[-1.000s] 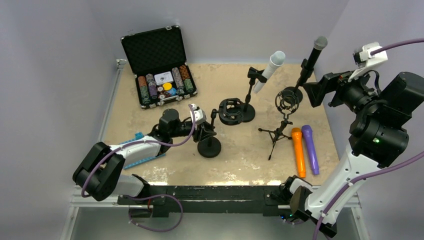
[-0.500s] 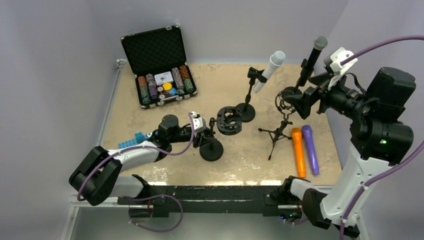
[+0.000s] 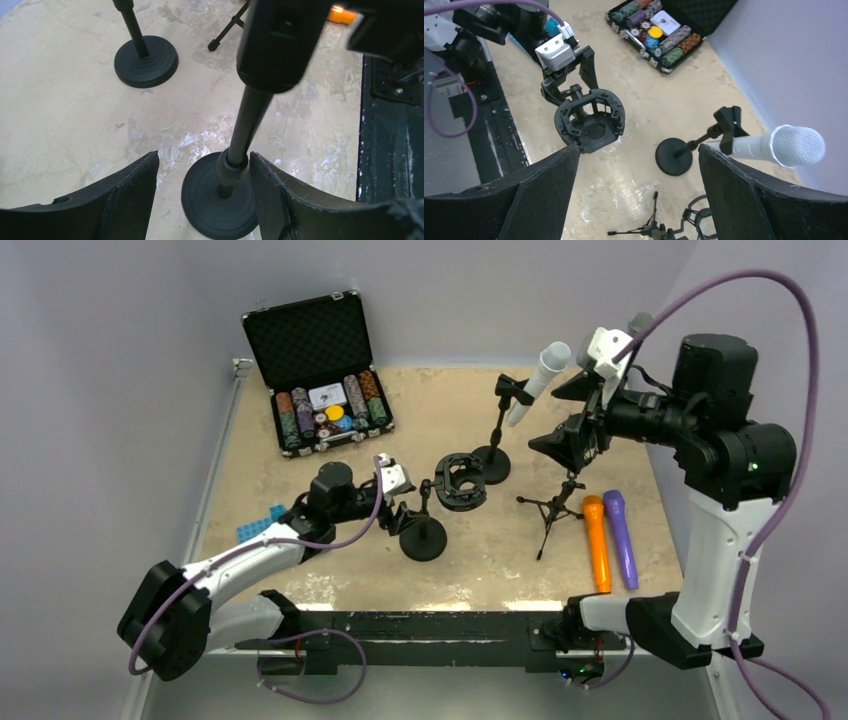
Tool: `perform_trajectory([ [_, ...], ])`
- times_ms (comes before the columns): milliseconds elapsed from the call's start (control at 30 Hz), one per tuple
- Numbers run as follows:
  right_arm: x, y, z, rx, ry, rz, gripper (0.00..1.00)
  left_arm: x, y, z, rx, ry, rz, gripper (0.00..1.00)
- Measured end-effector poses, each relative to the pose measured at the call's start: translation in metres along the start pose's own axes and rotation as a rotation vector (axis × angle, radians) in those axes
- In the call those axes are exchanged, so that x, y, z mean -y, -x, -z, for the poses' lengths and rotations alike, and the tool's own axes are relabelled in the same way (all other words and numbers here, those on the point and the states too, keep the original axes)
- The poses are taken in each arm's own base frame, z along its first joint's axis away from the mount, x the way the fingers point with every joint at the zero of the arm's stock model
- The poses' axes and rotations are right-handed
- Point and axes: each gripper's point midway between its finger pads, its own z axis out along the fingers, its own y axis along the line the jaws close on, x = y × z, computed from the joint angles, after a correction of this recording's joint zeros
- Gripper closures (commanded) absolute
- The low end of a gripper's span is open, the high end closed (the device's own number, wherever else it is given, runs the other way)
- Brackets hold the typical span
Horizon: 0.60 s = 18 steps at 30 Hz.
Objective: Remove the microphone from the stand
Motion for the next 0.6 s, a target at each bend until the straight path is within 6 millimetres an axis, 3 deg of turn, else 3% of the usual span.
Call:
perform_trajectory([
  [200,-0.006,-0.016,-0.035,-0.036,0.123,-0.013,0.11,0.005,0.003,0.03,-0.058,0.037,-0.107,0.27],
  [400,-0.028,-0.042,-0.072,-0.076,0.266,0.038,0.12,0.008,0.008,0.062,-0.157,0.066,-0.139,0.25],
  [500,-0.038,-0.057,-0.087,-0.089,0.33,0.092,0.13,0.01,0.026,0.081,-0.181,0.083,-0.15,0.25],
  [600,-0.046,-0.069,-0.096,-0.096,0.382,0.137,0.14,0.017,0.06,0.099,-0.177,0.077,-0.17,0.27],
])
